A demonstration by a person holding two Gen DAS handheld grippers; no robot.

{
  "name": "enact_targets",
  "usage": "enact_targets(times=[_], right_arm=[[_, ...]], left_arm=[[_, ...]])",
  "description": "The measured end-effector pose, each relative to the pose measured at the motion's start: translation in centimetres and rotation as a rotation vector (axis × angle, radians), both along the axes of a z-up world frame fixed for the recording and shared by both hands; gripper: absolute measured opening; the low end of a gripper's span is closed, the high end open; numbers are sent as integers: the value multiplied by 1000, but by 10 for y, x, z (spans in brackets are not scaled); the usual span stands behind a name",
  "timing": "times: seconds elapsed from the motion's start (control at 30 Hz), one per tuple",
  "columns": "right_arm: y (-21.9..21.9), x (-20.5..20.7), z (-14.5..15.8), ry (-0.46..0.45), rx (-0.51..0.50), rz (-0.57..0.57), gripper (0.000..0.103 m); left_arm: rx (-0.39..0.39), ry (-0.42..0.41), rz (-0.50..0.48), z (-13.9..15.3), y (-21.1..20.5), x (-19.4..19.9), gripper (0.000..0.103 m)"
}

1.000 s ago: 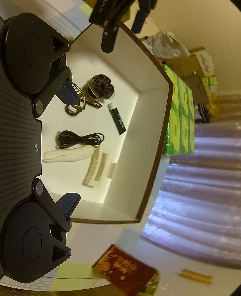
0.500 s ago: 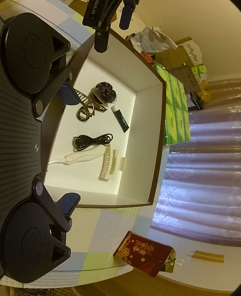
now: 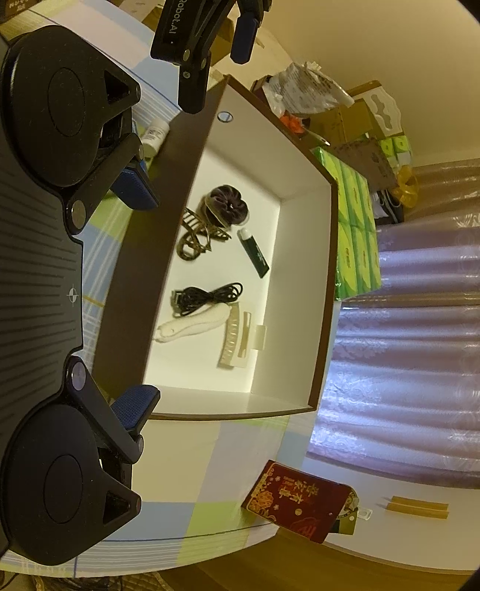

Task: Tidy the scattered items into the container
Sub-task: 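Withdraw both grippers from the box toward the remaining items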

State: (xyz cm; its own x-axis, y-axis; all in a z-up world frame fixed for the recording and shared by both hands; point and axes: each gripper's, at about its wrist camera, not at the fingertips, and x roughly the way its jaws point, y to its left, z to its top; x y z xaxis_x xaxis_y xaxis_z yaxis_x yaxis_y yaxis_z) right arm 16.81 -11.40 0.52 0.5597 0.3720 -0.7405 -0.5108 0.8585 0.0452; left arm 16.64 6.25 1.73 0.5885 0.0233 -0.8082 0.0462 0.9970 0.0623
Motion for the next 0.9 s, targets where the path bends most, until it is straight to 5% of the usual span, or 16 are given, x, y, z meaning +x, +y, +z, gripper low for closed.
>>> enact_targets(times=[0.9], right_arm=[[-9,-46,-16,55,-6,0,103]], left_arm=[[-8,33,20,-14,-9,-48,98]])
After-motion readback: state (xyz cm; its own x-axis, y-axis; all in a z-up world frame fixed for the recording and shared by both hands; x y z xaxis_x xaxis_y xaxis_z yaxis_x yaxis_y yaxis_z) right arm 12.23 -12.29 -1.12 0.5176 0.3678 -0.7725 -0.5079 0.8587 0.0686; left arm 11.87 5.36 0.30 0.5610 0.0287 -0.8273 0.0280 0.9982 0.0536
